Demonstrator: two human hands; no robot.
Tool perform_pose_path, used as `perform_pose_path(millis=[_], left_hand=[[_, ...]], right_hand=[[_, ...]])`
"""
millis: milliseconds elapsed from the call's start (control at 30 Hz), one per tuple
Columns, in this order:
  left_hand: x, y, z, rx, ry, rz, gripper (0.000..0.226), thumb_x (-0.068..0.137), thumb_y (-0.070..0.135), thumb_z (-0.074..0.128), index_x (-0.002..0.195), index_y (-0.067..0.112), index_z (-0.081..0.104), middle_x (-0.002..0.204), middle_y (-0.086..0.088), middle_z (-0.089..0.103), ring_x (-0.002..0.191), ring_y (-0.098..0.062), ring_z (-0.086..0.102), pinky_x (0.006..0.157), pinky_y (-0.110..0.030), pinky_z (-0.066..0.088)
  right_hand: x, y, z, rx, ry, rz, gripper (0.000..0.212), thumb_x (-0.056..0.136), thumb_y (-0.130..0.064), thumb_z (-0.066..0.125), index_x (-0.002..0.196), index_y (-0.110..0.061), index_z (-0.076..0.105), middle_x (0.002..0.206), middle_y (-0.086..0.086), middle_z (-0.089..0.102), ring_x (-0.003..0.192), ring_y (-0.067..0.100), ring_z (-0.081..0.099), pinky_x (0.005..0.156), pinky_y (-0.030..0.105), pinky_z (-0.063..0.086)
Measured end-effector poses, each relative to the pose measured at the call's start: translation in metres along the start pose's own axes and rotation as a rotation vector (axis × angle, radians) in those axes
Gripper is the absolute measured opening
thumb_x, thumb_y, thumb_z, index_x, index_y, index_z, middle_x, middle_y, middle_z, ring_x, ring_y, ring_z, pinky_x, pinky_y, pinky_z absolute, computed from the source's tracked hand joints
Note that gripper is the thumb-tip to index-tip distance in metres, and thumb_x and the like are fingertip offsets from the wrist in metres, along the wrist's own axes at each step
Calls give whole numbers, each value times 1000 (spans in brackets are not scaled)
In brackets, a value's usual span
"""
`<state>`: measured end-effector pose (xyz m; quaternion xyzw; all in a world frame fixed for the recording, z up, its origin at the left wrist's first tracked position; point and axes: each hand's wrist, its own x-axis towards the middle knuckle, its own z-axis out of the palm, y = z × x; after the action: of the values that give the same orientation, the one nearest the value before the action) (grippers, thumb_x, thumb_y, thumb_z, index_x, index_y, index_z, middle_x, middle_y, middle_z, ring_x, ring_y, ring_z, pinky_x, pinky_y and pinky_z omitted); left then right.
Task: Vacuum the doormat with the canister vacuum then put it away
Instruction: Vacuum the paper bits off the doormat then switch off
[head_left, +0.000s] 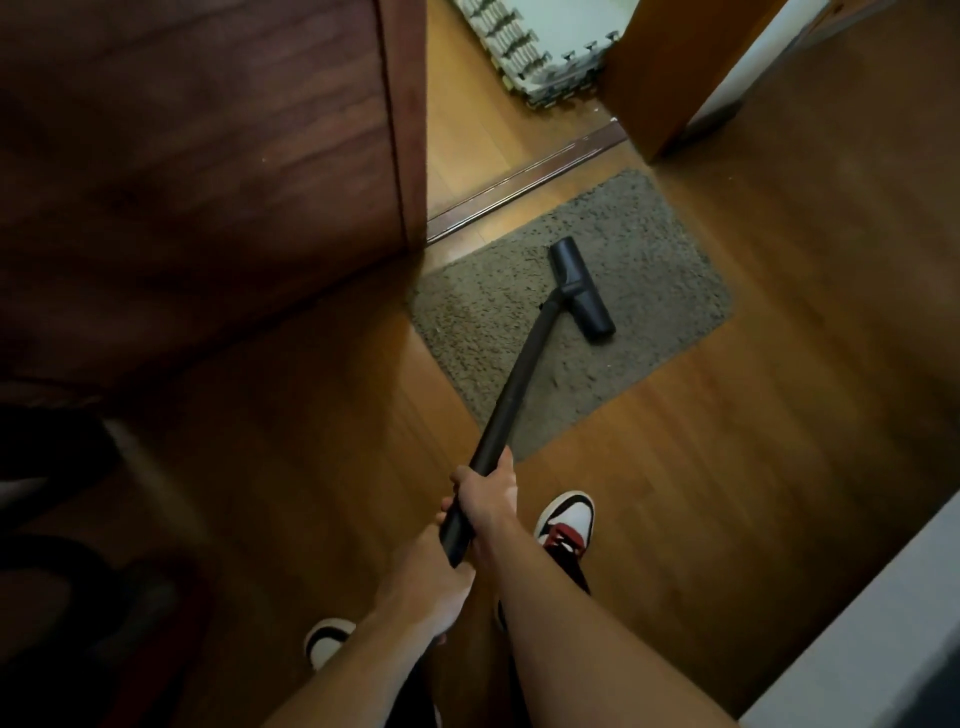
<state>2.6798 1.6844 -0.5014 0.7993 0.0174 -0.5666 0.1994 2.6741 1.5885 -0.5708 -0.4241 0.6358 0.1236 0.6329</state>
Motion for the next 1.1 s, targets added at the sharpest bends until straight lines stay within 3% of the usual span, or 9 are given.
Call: perform_pose_path(millis=[67, 200, 400, 500, 600, 733, 833, 900, 1100], left_hand=[[-6, -23, -6, 13, -21, -12, 37, 97, 33, 56, 132, 28, 49, 102, 5, 63, 86, -12, 65, 77, -28, 58], [-17, -63, -18, -1, -21, -22, 43, 96, 31, 56, 138, 28, 46, 104, 6, 61, 87, -10, 63, 71, -24, 53], [-29, -107, -38, -24, -21, -45, 42, 93, 30, 57, 134, 30, 47, 98, 6, 62, 86, -14, 66, 82, -35, 58], [-31, -116, -42, 35, 7, -28, 46, 93, 31, 57, 137, 32, 45, 93, 7, 63, 77, -11, 67, 66, -27, 57], [-34, -117, -47, 31, 7, 3, 41, 94, 26, 56, 134, 30, 47, 89, 7, 61, 69, -8, 61, 48, -18, 43], [-40, -119, -59, 123, 86, -24, 31, 92, 34, 61, 120, 23, 56, 93, 4, 62, 77, -14, 63, 60, -24, 49], [-41, -126, -70, 146, 148, -28, 31, 87, 39, 64, 114, 23, 60, 93, 4, 63, 80, -14, 63, 63, -26, 50], [-42, -129, -78, 137, 158, -31, 29, 86, 39, 66, 110, 23, 60, 88, 4, 62, 74, -12, 62, 58, -25, 47], [-50, -142, -96, 144, 266, -56, 30, 83, 38, 69, 106, 22, 59, 81, 5, 56, 72, -13, 58, 62, -30, 50]], right_hand=[[-13, 15, 15, 6, 0, 6, 75, 97, -4, 58, 153, -38, 23, 96, 15, 60, 52, 20, 58, 50, 32, 54], [-34, 40, 41, -13, -12, 1, 75, 97, -5, 56, 153, -39, 21, 98, 16, 59, 54, 21, 59, 51, 33, 55], [-57, 67, 74, 4, -47, 20, 78, 98, -7, 55, 156, -40, 16, 98, 16, 60, 53, 18, 59, 49, 32, 54], [-62, 68, 80, 3, -80, 30, 77, 98, -7, 55, 156, -36, 14, 101, 18, 60, 52, 18, 62, 49, 32, 55], [-65, 62, 75, -80, -140, 38, 63, 97, -10, 61, 146, -24, 23, 109, 18, 59, 55, 20, 67, 55, 37, 60], [-68, 48, 63, -459, -211, -10, 62, 89, -33, 77, 132, -13, 36, 108, 11, 61, 71, 23, 71, 57, 39, 62], [-66, 35, 56, -858, -271, -193, 82, 84, -53, 76, 143, -13, 34, 126, 12, 57, 97, 28, 69, 83, 47, 62], [-66, 26, 55, -1166, -289, -412, 95, 84, -62, 71, 155, -18, 26, 141, 11, 42, 121, 30, 57, 103, 42, 52], [-84, 11, 80, -1437, -668, -895, 54, 79, -48, 70, 127, -24, 64, 117, 1, 49, 117, 24, 47, 99, 39, 44]])
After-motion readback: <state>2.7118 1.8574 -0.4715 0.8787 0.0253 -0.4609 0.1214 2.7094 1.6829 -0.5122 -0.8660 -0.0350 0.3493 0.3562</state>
